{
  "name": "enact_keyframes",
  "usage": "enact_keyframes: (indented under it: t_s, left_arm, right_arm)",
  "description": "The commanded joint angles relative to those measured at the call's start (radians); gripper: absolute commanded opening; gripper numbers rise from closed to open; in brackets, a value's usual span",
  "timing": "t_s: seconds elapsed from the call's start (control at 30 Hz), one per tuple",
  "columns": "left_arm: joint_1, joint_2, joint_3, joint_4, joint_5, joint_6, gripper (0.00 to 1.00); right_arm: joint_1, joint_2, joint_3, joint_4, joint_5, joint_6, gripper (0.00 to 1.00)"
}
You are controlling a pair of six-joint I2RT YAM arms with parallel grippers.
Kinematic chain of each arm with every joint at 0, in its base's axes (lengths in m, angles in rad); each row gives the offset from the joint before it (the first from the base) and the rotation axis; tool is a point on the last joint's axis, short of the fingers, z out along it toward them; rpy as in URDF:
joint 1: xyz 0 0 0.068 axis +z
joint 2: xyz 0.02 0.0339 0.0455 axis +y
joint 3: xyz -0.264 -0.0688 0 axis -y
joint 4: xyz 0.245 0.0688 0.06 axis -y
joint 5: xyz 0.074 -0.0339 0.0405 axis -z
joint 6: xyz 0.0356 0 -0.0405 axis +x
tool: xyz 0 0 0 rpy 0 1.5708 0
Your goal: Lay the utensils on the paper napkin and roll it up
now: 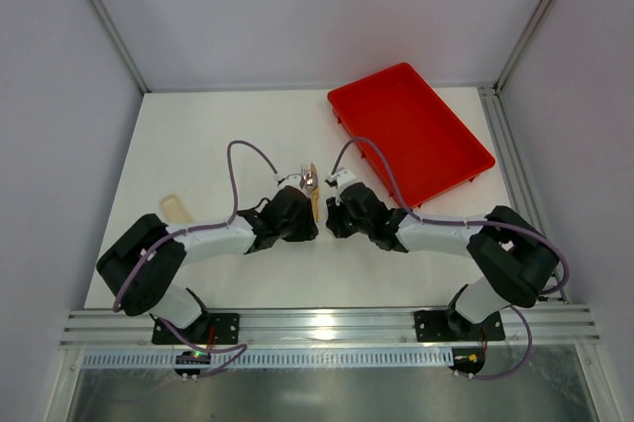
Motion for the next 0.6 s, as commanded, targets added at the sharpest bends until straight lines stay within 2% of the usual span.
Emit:
enact_keyframes:
  t_s: [0.0, 0.13, 0.37, 0.57]
  left_arm:
    - [0.001, 0.028, 0.044, 0.019, -0.032, 0.027, 0.40]
    - [0.001, 0.059, 0.072, 0.022, -0.026, 0.026, 0.39]
    - [0.003, 0.069, 0.087, -0.008, -0.039, 0.026, 0.38]
    - [0.003, 0.057, 0.084, -0.031, -0.055, 0.023, 0.38]
  right_arm:
    - [-0.001, -0.079, 0.021, -0.055, 0.122, 0.073, 0.26]
    - [-0.003, -0.071, 0.029, -0.105, 0.174, 0.122, 0.25]
    - [-0.001, -0.112, -0.015, -0.079, 0.076, 0.271, 0.20]
    - [0.005, -0.093, 0.006, -0.059, 0.025, 0.297, 0.17]
